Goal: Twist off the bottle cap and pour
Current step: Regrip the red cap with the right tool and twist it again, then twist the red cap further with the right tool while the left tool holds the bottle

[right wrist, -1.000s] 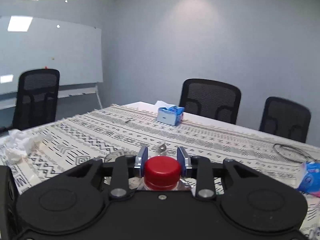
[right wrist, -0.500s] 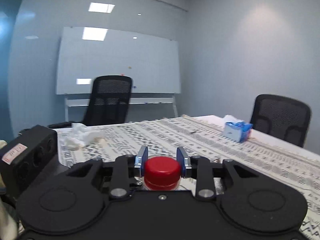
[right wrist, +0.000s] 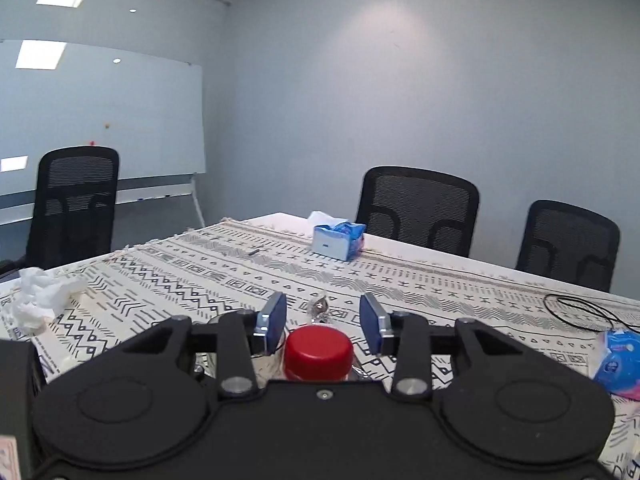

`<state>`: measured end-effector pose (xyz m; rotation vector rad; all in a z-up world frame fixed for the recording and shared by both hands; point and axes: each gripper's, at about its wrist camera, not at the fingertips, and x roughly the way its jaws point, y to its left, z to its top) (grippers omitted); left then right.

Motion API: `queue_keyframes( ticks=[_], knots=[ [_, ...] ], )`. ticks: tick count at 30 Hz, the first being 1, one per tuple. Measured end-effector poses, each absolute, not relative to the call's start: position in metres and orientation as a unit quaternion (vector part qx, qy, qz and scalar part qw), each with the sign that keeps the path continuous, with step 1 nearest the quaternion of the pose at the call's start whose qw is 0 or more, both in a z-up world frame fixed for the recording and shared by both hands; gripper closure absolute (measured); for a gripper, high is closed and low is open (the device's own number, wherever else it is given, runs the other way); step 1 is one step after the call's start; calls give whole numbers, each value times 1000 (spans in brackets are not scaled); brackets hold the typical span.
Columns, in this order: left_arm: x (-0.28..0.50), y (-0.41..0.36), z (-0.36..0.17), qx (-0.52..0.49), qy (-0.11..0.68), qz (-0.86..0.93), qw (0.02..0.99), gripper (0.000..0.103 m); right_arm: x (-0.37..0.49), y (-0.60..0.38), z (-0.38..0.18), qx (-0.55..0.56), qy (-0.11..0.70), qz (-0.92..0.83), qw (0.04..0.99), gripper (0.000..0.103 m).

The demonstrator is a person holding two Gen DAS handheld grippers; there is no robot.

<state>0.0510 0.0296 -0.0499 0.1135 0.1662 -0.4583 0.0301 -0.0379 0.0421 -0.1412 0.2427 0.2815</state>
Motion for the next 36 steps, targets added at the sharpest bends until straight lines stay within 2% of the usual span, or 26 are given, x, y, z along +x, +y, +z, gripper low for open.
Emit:
queue_keyframes(
  ticks=[9,18,33,36],
  knots=[
    [44,29,-47,49,86,-225,969,45,31,-33,34,-69,139,120,981,67],
    [45,32,-46,40,91,-232,968,46,32,-28,27,-73,126,124,981,69],
    [57,45,-48,29,97,-278,955,46,61,-90,29,-52,103,357,927,70],
    [56,43,-49,29,95,-273,957,46,63,-93,33,-33,116,360,925,69]
  ],
)
